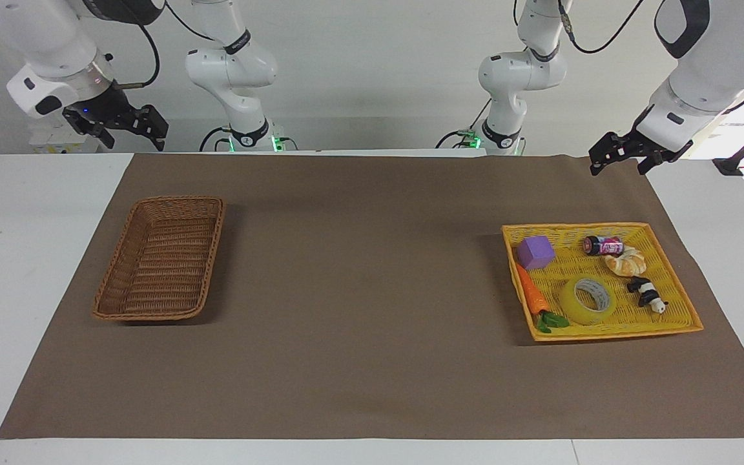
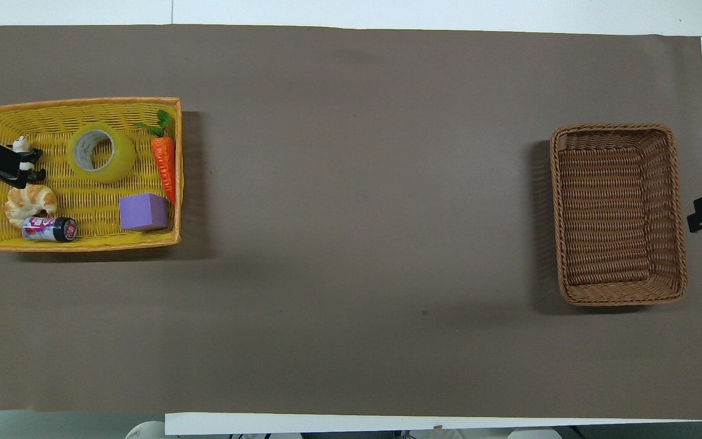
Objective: Move tape to another basket
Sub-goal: 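Move the left gripper over the yellow tape roll in the yellow basket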
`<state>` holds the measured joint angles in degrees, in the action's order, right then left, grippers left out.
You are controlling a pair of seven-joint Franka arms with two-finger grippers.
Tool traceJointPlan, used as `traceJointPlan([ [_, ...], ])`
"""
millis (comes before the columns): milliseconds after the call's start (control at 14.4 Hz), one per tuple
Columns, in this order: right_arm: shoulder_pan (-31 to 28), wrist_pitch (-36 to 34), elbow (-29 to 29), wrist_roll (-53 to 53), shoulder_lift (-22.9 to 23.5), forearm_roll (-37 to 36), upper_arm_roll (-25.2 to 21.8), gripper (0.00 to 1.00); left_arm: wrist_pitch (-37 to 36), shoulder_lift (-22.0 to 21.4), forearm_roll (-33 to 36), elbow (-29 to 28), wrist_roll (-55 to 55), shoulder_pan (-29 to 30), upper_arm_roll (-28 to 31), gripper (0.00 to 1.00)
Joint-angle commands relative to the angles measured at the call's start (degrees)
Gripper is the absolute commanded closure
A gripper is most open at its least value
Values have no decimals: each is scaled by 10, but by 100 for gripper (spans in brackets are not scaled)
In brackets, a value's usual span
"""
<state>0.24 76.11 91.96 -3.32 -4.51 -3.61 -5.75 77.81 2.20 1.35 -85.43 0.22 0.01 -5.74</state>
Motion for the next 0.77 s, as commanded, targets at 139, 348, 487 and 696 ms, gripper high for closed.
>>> traceJointPlan([
  [139,-7,1,12,-12,-10,-2,7,1,26,-12,5,-15,-3,0,6,0],
  [348,-7,1,12,-12,-10,-2,6,1,106,-12,27,-62,13,8,7,0],
  [487,-7,1,12,-12,-10,-2,6,1,188,18,25,-90,13,28,7,0],
  [696,-7,1,12,-12,-10,-2,6,1,293,95,27,-97,13,50,7,0],
])
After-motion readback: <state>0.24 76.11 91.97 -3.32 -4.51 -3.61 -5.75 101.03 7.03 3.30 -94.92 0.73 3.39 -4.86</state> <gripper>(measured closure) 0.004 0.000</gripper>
